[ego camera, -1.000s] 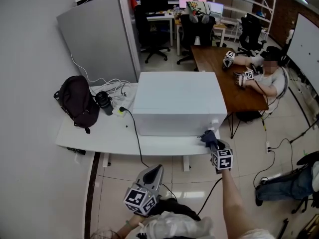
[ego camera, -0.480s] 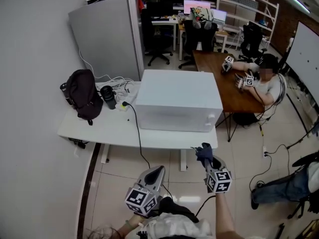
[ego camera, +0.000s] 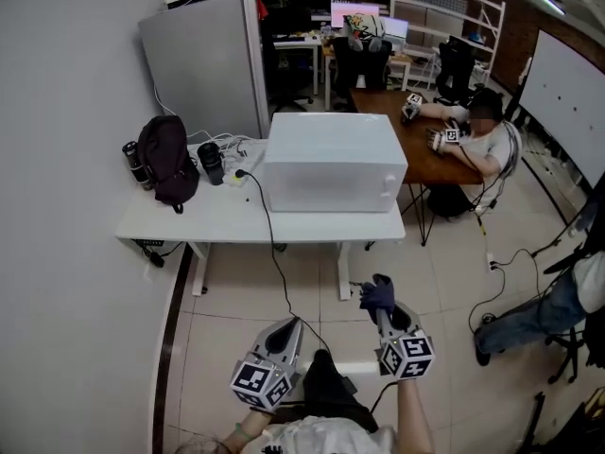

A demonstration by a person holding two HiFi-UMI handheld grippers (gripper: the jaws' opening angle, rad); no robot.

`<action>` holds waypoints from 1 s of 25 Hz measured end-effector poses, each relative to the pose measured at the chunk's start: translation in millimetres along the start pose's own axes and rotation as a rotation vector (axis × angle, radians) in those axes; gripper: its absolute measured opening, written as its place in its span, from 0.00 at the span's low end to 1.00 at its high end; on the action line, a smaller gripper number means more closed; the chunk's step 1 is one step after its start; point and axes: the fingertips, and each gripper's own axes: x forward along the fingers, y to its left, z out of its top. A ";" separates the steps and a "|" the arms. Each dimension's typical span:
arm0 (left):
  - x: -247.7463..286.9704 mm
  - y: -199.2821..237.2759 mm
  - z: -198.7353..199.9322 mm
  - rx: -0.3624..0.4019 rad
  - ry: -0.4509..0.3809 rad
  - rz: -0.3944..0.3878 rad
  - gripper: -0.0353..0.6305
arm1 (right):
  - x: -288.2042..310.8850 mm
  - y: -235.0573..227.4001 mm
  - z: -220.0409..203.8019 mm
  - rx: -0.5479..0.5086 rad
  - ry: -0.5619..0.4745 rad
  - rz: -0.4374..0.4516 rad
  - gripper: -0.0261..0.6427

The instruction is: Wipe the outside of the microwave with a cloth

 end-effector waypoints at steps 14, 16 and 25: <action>-76.5 -56.9 -13.0 -0.015 -0.005 0.014 0.03 | -128.8 75.9 -11.2 0.030 0.016 0.059 0.16; -76.7 -68.3 -13.4 -0.006 0.000 0.003 0.03 | -137.8 82.9 -14.4 0.046 0.019 0.068 0.16; -71.1 -103.5 -28.6 0.012 0.026 -0.016 0.03 | -153.4 87.5 -22.5 0.038 0.018 0.084 0.15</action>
